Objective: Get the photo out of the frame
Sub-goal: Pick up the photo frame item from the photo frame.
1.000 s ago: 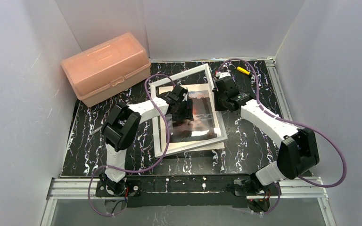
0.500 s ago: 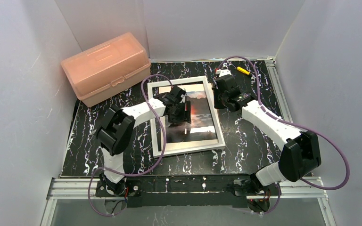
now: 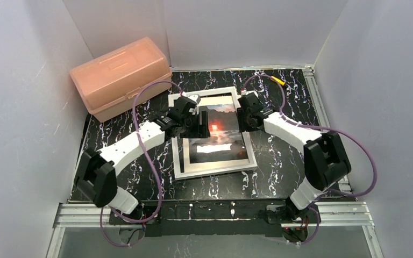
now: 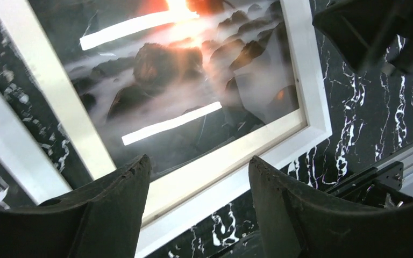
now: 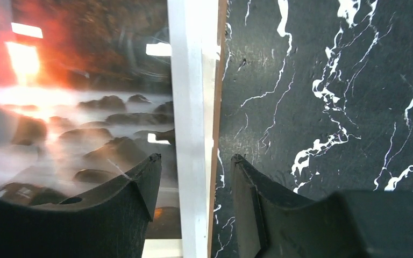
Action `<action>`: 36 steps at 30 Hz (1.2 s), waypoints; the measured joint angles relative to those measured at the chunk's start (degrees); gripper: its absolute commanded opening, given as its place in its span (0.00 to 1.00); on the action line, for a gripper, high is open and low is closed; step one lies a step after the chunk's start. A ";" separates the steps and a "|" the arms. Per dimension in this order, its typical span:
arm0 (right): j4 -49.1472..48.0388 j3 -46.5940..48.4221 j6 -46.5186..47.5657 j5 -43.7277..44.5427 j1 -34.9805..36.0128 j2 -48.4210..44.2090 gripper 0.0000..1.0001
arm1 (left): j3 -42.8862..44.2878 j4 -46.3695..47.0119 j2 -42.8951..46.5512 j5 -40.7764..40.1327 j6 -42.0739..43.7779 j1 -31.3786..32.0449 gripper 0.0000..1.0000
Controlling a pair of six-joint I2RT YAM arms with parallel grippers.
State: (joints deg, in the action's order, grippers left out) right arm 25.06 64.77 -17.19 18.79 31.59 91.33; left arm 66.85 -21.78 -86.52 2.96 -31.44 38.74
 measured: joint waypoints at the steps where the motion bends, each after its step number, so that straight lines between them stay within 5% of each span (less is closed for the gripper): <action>1: -0.02 -0.09 0.09 0.26 -0.02 1.20 0.57 | -0.63 -0.35 1.14 -0.20 0.11 0.00 0.65; 12: -2.12 -0.33 0.74 0.33 -0.09 10.86 0.56 | -7.76 -4.46 15.78 -5.01 0.61 -0.39 0.66; 19: -3.02 -0.28 0.55 -0.74 -0.13 11.50 0.15 | -10.03 -5.84 17.27 -5.88 0.59 -0.72 0.66; 28: 1.14 1.01 -1.14 -0.57 1.66 8.02 0.13 | -10.03 -6.67 18.75 -6.82 0.76 -0.76 0.66; 36: 5.27 6.08 -6.75 3.28 10.91 7.32 0.13 | -10.03 -7.15 19.08 -7.13 0.81 -0.76 0.66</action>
State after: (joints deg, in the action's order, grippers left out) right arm 30.33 70.85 -23.94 22.06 42.50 98.65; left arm 56.82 -28.93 -67.44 -4.16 -30.63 37.98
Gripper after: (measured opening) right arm 0.326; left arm 0.654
